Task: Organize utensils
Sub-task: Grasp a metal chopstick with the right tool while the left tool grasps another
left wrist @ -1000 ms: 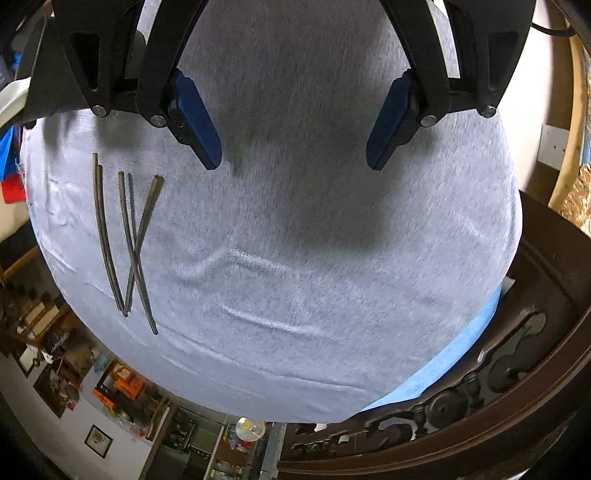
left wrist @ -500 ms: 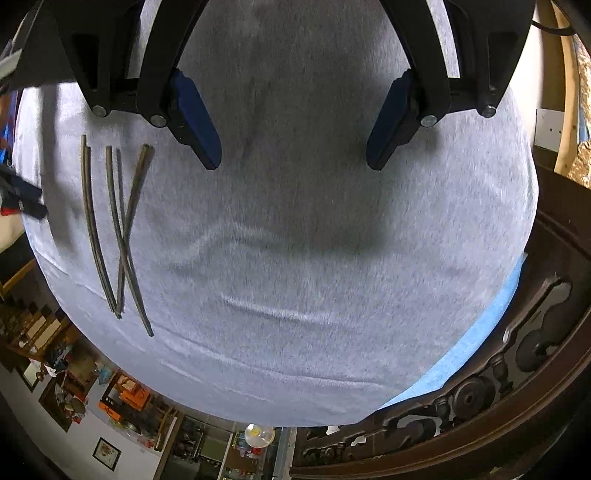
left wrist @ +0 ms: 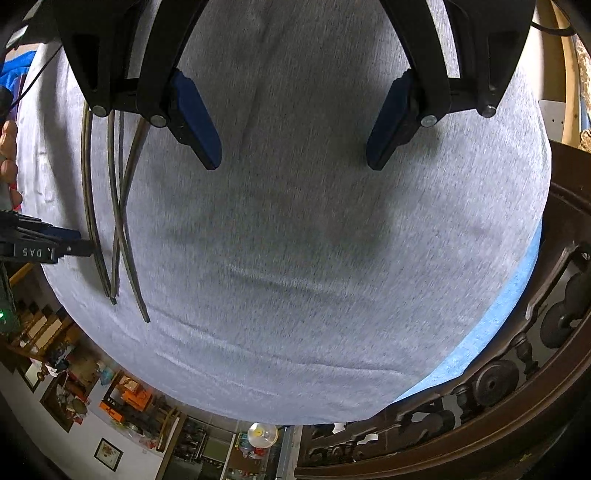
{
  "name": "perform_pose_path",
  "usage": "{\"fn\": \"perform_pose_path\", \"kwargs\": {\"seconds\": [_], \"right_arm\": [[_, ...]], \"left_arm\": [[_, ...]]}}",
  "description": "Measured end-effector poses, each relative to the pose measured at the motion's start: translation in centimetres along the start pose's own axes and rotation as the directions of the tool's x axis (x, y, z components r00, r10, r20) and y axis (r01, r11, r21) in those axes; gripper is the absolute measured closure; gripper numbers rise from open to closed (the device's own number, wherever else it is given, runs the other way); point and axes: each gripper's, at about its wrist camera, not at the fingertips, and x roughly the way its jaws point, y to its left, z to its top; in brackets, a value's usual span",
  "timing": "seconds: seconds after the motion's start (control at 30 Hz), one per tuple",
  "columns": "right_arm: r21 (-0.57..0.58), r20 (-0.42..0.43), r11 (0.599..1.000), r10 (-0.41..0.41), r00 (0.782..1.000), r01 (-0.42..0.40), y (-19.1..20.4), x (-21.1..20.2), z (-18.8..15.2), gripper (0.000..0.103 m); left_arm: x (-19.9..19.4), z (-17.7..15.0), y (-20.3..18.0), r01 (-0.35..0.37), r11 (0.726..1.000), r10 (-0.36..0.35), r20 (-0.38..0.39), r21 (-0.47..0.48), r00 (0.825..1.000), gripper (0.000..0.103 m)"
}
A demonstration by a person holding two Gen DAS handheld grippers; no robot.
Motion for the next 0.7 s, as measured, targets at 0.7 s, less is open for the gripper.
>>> {"fn": "perform_pose_path", "kwargs": {"seconds": [0.7], "right_arm": [[-0.046, -0.048, 0.997, -0.066, 0.997, 0.063, 1.5, 0.7, 1.0, 0.068]], "left_arm": [[-0.2, 2.6, -1.6, 0.029, 0.999, -0.029, -0.008, 0.037, 1.000, 0.022]]}}
